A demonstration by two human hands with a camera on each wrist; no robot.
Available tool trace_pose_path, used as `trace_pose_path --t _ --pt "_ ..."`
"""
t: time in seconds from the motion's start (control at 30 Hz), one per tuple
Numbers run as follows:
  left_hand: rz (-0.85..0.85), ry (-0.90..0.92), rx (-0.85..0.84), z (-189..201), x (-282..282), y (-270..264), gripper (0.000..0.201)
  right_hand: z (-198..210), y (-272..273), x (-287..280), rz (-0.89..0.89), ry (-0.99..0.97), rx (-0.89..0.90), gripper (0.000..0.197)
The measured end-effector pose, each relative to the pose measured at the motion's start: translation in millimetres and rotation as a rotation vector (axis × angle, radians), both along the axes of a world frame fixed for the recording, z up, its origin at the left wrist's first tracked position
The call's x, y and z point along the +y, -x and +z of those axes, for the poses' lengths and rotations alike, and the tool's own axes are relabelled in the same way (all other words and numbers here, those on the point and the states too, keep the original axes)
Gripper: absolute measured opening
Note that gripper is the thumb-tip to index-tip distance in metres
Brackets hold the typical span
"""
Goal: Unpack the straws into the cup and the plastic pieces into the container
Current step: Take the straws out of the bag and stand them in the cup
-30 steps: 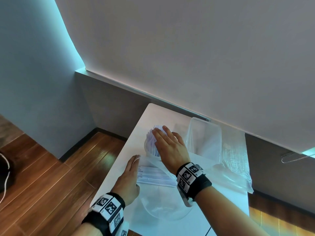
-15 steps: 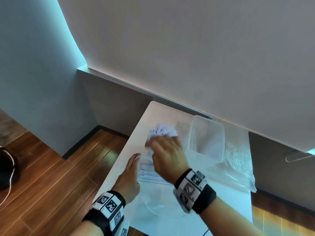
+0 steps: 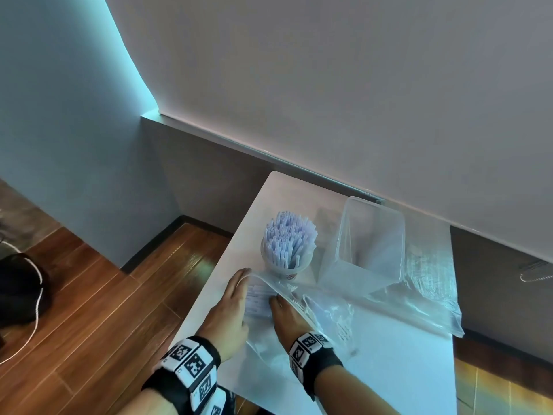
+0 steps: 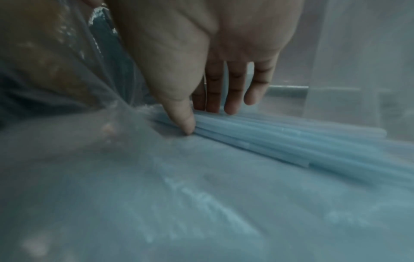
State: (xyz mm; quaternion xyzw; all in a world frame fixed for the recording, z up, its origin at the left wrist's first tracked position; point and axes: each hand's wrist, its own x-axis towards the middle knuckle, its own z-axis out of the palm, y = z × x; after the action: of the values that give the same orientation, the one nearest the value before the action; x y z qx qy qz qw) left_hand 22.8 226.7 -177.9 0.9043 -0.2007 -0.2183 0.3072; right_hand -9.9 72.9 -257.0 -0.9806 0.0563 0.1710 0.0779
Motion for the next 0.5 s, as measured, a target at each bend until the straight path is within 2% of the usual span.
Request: trace_pose_path --t 0.27,0.5 --pt "-0.008 0.003 0.007 0.8 -0.4 -1.0 0.091 -5.9 -1.8 7.8 0.031 0.11 0.052 0.048" --pt "-0.015 -0.007 0.0 -0.2 2.0 -1.6 0.091 1.5 -4.3 11.6 0.088 0.136 -0.003 0.045"
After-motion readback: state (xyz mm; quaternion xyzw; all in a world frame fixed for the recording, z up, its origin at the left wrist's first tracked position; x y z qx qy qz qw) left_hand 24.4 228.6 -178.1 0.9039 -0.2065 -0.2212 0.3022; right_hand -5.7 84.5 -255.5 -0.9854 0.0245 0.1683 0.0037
